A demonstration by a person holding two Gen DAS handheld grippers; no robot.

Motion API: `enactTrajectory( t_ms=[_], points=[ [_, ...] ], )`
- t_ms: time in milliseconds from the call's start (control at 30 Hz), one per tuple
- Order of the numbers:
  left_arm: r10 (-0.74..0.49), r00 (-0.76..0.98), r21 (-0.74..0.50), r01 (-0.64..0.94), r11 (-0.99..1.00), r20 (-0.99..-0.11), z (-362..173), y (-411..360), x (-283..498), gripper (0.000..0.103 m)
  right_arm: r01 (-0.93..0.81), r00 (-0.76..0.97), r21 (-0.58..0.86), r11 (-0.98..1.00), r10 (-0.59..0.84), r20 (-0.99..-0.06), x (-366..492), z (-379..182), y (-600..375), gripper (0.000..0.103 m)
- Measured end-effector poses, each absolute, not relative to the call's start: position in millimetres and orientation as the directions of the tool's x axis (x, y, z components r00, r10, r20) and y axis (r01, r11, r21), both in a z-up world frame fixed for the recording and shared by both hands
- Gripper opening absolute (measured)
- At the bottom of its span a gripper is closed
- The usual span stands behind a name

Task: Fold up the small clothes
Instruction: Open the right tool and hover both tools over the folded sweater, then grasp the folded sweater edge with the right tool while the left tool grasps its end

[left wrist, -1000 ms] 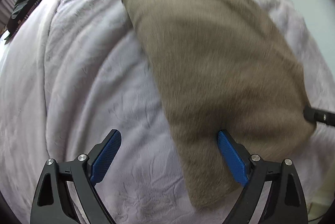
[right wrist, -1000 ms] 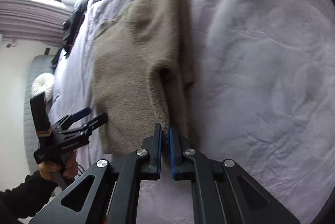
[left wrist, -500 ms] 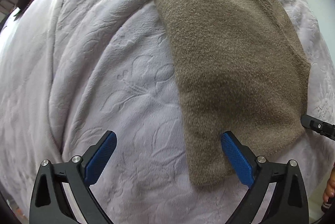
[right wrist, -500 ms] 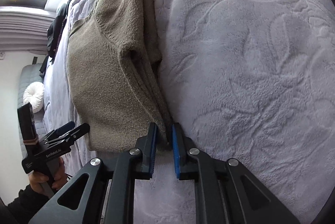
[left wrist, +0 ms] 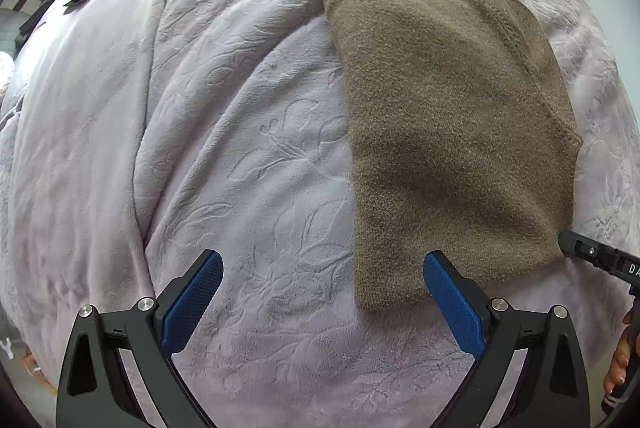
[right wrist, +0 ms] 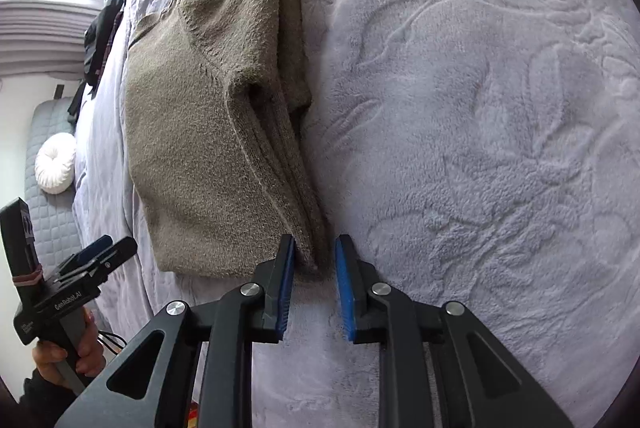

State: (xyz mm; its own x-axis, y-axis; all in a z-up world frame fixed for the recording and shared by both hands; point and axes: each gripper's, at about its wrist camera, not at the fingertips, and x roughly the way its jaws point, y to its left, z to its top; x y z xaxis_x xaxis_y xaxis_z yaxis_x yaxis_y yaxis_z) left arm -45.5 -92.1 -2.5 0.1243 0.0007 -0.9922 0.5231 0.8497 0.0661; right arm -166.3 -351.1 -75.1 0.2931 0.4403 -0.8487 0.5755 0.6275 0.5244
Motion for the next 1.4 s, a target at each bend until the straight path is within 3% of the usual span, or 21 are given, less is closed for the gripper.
enactTrajectory(
  t_ms=[533, 833, 867, 933, 1000, 1200, 1400],
  points=[
    [0.002, 0.122, 0.060, 0.470, 0.880, -0.993, -6.1, -105.3, -58.3, 0.101, 0.539, 0.316, 0.589, 0.602, 0.504, -0.804, -165.8, -63.1, -370.8, 0.025],
    [-0.056, 0.107, 0.003, 0.479, 0.878, -0.993, -7.9, -109.0, -42.7, 0.101, 0.547, 0.374, 0.615, 0.567, 0.492, -0.786, -153.4, -50.8, -388.6, 0.026],
    [-0.060, 0.106, -0.002, 0.480, 0.878, -0.993, -9.2, -107.8, -37.7, 0.101, 0.549, 0.382, 0.624, 0.556, 0.497, -0.779, -152.5, -51.3, -390.4, 0.027],
    [-0.078, 0.087, -0.028, 0.471, 0.882, -0.993, -8.6, -106.3, -34.8, 0.101, 0.551, 0.394, 0.637, 0.539, 0.505, -0.768, -150.3, -53.1, -392.5, 0.046],
    [-0.092, 0.066, -0.052, 0.457, 0.888, -0.994, -9.8, -104.3, -32.0, 0.101, 0.553, 0.401, 0.642, 0.531, 0.506, -0.764, -147.8, -54.1, -393.0, 0.055],
    [-0.046, 0.166, 0.037, 0.462, 0.886, -0.985, -6.4, -107.5, -21.4, 0.101, 0.557, 0.407, 0.652, 0.514, 0.516, -0.754, -140.2, -58.9, -398.2, 0.055],
    [-0.122, 0.094, -0.071, 0.424, 0.903, -0.988, -6.6, -113.2, 6.3, 0.101, 0.553, 0.420, 0.669, 0.497, 0.527, -0.739, -128.2, -61.5, -406.7, 0.057]
  ],
)
